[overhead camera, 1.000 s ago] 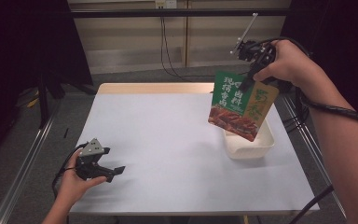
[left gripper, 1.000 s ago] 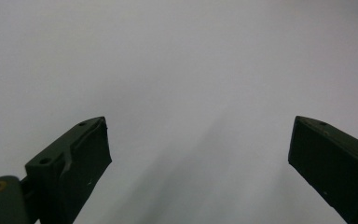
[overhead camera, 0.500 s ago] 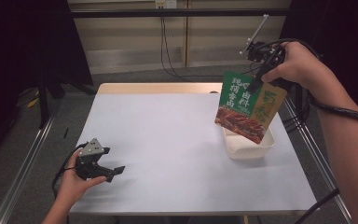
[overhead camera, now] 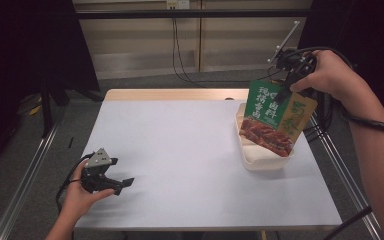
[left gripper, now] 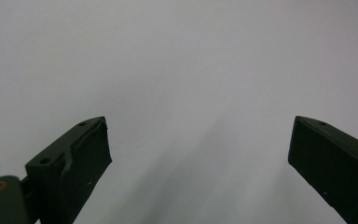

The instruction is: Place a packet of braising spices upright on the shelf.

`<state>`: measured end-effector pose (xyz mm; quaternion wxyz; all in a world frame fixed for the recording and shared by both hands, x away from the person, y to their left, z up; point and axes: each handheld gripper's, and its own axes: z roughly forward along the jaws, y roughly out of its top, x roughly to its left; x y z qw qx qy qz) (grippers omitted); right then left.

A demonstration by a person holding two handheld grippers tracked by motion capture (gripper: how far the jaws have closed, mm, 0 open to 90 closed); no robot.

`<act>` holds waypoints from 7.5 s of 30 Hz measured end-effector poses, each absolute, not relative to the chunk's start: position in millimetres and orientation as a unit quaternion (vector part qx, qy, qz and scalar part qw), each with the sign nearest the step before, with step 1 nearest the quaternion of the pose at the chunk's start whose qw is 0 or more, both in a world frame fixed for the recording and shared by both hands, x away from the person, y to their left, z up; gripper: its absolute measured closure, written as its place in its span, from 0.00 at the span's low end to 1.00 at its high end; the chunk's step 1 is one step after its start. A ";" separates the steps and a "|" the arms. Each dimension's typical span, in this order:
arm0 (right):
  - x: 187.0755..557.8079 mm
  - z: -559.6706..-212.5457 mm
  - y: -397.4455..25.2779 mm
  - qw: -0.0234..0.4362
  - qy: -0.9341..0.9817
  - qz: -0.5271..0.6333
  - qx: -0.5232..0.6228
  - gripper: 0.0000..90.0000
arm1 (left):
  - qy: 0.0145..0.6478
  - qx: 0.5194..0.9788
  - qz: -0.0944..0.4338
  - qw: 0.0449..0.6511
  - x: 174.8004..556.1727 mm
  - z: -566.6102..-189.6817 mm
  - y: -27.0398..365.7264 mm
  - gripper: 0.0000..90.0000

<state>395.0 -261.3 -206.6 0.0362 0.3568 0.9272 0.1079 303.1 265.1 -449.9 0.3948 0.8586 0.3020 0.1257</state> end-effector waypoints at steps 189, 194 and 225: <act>387.1 -222.8 -200.0 0.027 0.932 0.090 0.350 0.20 | 0.305 0.853 0.122 0.406 302.2 -445.6 268.3 0.05; 385.8 -232.7 -190.5 0.023 0.936 0.088 0.340 0.20 | 0.301 0.855 0.121 0.405 303.0 -446.2 268.7 0.05; 381.5 -286.6 -146.2 0.009 0.954 0.089 0.286 0.19 | 0.308 0.852 0.119 0.407 302.3 -446.6 268.5 0.05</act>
